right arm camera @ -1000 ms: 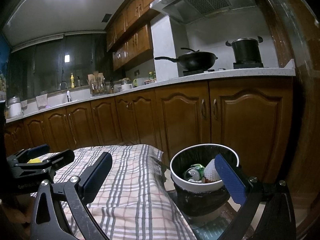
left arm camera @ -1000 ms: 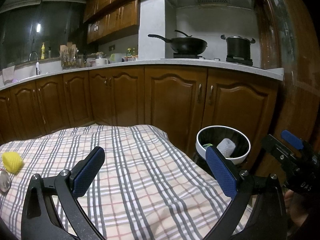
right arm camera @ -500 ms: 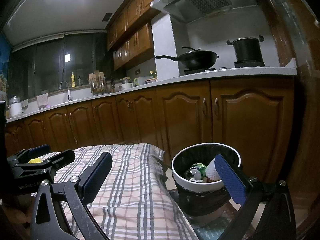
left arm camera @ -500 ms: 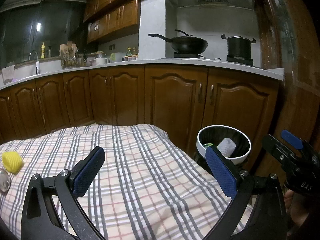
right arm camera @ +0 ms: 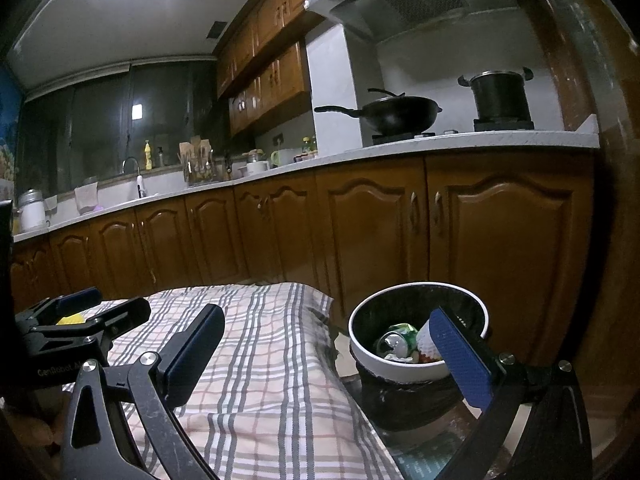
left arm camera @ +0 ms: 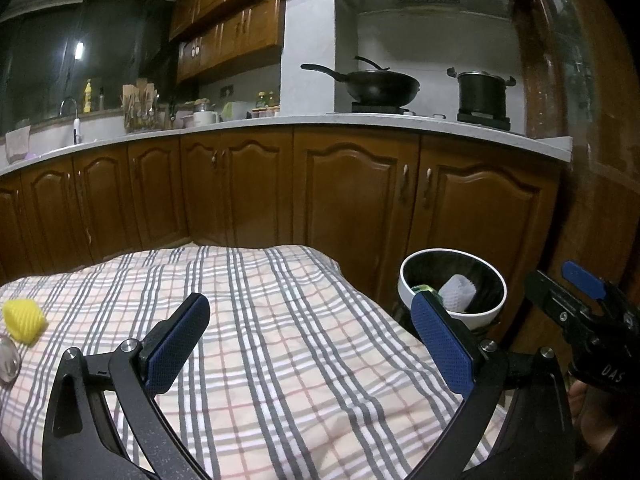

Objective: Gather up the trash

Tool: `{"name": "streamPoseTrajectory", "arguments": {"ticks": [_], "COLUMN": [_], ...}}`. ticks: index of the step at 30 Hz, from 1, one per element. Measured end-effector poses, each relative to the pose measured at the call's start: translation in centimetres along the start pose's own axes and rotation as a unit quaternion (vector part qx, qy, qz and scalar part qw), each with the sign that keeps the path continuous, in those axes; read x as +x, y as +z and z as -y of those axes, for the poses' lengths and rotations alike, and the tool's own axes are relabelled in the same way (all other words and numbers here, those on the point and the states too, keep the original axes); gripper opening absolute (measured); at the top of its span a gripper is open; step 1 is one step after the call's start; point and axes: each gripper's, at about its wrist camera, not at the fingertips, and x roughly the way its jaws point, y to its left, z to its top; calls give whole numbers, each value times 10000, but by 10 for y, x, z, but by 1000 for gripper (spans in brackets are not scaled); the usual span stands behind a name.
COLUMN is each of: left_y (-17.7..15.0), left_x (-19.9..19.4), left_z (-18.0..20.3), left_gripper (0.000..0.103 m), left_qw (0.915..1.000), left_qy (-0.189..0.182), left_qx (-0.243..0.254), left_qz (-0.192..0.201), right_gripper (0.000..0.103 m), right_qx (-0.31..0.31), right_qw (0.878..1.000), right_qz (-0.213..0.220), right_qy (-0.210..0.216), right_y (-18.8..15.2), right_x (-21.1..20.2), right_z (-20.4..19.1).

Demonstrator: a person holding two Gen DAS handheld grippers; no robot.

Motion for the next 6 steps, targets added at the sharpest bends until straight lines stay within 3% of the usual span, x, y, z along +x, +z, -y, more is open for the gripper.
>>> {"name": "streamPoseTrajectory", "arguments": {"ticks": [6], "left_y": [-4], "left_x": [5], "left_z": [-6], "left_gripper": [103], "left_qw": [9999], "left_qy": [7], "left_qx": [-60], "left_qz": [-124], "right_gripper": [103], "right_qx": [4], "right_qw": [10000], "right_qz": [-96], "right_qy": [26], "right_y": [-1], "right_x": [5], "right_z": [-2]}}
